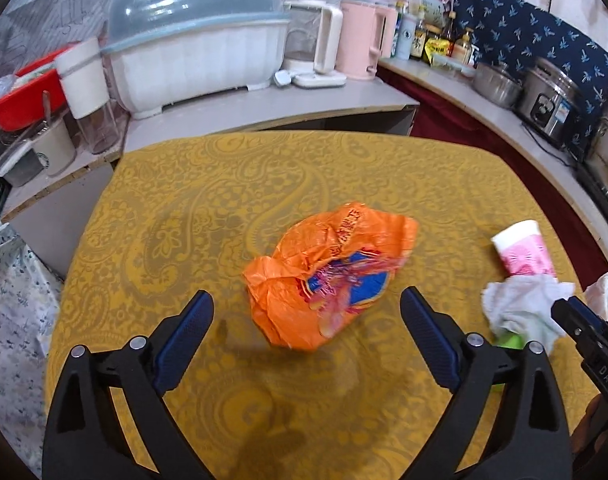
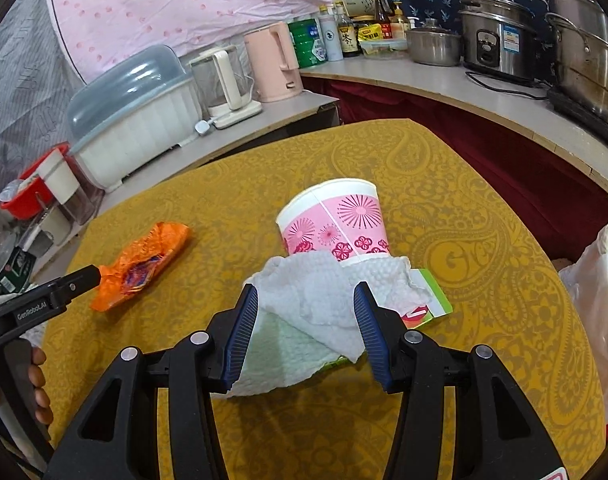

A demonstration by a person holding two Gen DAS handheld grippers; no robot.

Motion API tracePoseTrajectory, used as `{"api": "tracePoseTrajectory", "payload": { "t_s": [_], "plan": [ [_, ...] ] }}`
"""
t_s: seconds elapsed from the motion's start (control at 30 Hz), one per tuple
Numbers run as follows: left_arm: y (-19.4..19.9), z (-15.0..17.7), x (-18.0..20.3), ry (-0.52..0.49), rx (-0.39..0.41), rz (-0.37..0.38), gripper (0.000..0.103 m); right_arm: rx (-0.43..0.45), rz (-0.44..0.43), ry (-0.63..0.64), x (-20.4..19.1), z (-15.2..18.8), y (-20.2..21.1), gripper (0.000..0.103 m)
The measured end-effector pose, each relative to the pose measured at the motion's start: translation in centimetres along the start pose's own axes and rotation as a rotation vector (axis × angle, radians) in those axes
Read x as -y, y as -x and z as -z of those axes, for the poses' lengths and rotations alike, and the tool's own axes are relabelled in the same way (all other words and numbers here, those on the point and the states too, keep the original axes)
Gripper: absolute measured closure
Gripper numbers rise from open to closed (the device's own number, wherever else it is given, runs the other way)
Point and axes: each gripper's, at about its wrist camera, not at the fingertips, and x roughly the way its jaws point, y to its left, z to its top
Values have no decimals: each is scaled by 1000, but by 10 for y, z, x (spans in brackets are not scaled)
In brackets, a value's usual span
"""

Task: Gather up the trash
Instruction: 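Grasp the orange wrapper with the left tool while the right tool grasps the white tissue, then carry the orange wrapper and tissue over the bin and open both tools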

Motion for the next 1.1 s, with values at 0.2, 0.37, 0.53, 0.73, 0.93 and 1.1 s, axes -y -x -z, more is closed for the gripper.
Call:
{"api": "tracePoseTrajectory", "payload": {
  "t_s": [0.2, 0.37, 0.53, 0.73, 0.93, 1.1],
  "plan": [
    [-38, -3, -2, -17, -45, 8, 17, -1, 44, 28, -3, 5, -10, 57],
    [-55, 2, 3, -25, -81, 23, 46, 7, 74, 58, -4, 8, -9, 69],
    [-46, 8, 12, -34, -65, 39, 76, 11, 80, 58, 3, 10, -6, 90],
    [-18, 19, 31, -38, -43, 62, 87, 7, 55, 44, 9, 15, 6, 96],
    [30, 24, 56, -35, 5, 111, 87, 56, 30, 13, 20, 16, 42, 96],
    [73, 27, 86, -47, 50, 163, 87, 132, 19, -19, 37, 9, 87, 96]
  ]
}}
